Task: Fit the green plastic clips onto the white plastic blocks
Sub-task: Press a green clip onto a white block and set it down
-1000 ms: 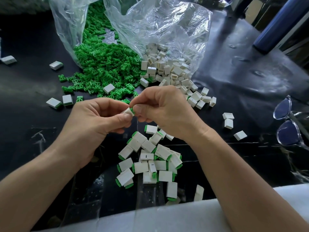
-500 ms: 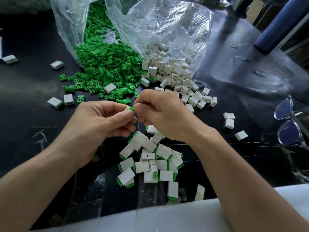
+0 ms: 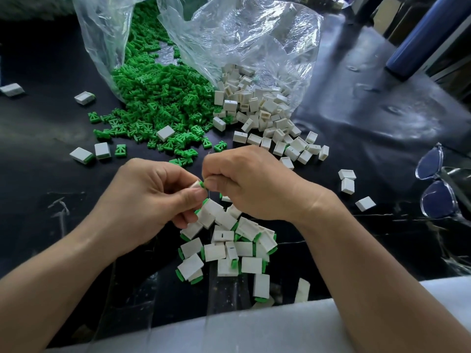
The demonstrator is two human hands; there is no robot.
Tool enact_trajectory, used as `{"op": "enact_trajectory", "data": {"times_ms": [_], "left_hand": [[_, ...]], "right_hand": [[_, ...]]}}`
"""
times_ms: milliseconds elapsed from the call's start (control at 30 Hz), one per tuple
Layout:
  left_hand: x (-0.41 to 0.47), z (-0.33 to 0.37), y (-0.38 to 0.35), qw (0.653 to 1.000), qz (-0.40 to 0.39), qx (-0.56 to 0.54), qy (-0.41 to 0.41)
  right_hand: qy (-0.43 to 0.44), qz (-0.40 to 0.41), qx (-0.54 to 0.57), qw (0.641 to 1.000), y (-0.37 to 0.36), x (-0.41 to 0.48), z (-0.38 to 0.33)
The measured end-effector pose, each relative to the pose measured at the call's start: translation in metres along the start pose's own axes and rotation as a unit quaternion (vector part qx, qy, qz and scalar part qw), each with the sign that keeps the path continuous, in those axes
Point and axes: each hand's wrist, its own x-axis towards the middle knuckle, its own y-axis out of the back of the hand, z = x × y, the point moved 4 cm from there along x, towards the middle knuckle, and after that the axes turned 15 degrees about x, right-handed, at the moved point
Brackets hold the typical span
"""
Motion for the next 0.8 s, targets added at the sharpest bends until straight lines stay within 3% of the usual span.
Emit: {"op": "enact_trajectory", "data": {"times_ms": [233,367,533,700,800], "left_hand": [[-0.002,0.001,-0.002,1.000,0.004,0.019,-0.012],[0.002,0.004,0.003,0.998,0.036,-0.052,-0.012],[0.005,0.005,0.006,0.988,0.073,-0.138,-0.008],[0.005,0.006,0.007,0.983,0.048,-0.176,-0.028],[0.004,0.007,0.007,0.981,0.035,-0.187,-0.041]], "right_hand": [[0.023,-0.014,-0.052,0.998,-0.006,0.001,0.000],[0.002,0.096,0.121,0.988,0.004,0.000,0.004],[-0.084,0.124,0.389,0.909,0.004,0.002,0.015],[-0.133,-0.015,0.572,0.809,-0.018,0.005,0.006],[-0.135,-0.054,0.609,0.779,-0.022,0.004,0.001]]}}
